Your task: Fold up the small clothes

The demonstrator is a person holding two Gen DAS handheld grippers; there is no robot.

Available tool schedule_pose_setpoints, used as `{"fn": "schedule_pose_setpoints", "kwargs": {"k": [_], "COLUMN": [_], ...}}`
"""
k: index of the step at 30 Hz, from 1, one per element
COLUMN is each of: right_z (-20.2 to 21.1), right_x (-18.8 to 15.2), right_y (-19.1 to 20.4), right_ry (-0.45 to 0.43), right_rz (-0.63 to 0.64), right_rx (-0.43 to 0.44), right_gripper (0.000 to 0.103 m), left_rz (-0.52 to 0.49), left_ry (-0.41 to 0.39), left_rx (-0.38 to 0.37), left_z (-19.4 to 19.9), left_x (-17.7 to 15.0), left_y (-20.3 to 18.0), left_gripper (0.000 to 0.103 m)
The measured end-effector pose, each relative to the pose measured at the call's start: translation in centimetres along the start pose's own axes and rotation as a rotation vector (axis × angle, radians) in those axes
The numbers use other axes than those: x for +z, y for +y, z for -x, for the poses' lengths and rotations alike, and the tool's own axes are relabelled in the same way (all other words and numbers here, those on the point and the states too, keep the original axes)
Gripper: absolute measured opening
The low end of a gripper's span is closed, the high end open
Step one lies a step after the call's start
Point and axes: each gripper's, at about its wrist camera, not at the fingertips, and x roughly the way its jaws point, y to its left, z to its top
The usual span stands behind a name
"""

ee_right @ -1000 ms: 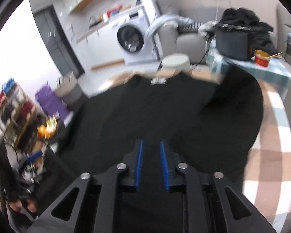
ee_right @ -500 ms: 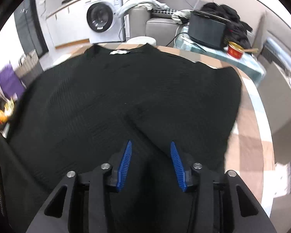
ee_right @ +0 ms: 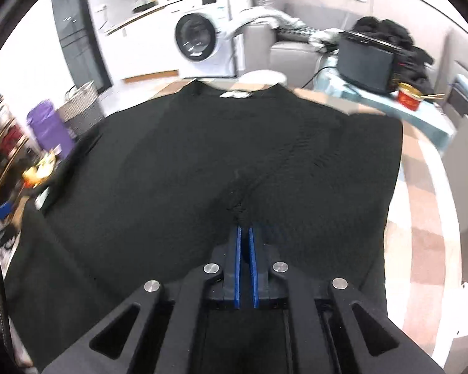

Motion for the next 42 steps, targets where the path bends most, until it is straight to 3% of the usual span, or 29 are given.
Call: {"fn": "schedule_pose_setpoints", "kwargs": {"k": [3,5,7,9,11,15,20,29,31,33,35,42], "right_z": [-1.4,-2.0,-0.8,0.1,1.1,4.0,7.8,13.7,14.3,14.4,14.1,12.1], "right_x": [-0.2,-0.2,-0.7,-1.0,-1.5,-2.8,-4.1,-6.6,-7.1,-7.5,-7.7,-8.4], "right_y": [-0.5,-1.2,-0.9,-0.7,-0.5,0.2,1.1,2.4,2.8,3.0,3.0,1.8], "right_ry": [0.071,0.115,0.074,0.046,0.035,-0.013,-0.077,-0.162,-0.168,-0.165,-0.158,-0.115], "right_rz": [-0.021,-0.081,-0.101,-0.097,-0.1,-0.127,-0.166,-0.224,-0.223,-0.231,-0.242,-0.32], "right_rx": [-0.036,-0.038,0.0,-0.011,-0.046,-0.018,0.004,0.029,0.022,0.029,0.031,0.033], "right_gripper": [0.016,0.016,0.02,0.038,0.039,0.041,0.044,0.052,0.054,0.054,0.054,0.054], "left_rz": [0.029,0.067,0.123,0.18,0.236,0.367,0.445,0.576,0.592,0.61,0.623,0.471], "left_ry": [0.012,0.018,0.019,0.016,0.012,0.029,0.035,0.188,0.221,0.241,0.232,0.093], "left_rx": [-0.003,-0.008,-0.019,-0.02,-0.01,0.01,-0.011,-0.193,-0.203,-0.196,-0.18,-0.091], "left_z": [-0.3,-0.1,0.2,0.6,0.8,0.5,-1.1,-7.3,-8.5,-9.8,-10.4,-8.1], "left_x": [0.0,0.0,0.0,-0.1,-0.3,-0.7,0.3,2.3,2.2,2.5,2.8,8.4], "left_y": [0.8,1.7,3.1,4.9,6.7,11.0,14.7,16.8,16.6,16.1,16.3,14.4], "left_gripper": [0.096,0.096,0.096,0.096,0.096,0.095,0.087,0.063,0.052,0.023,0.008,0.003]}}
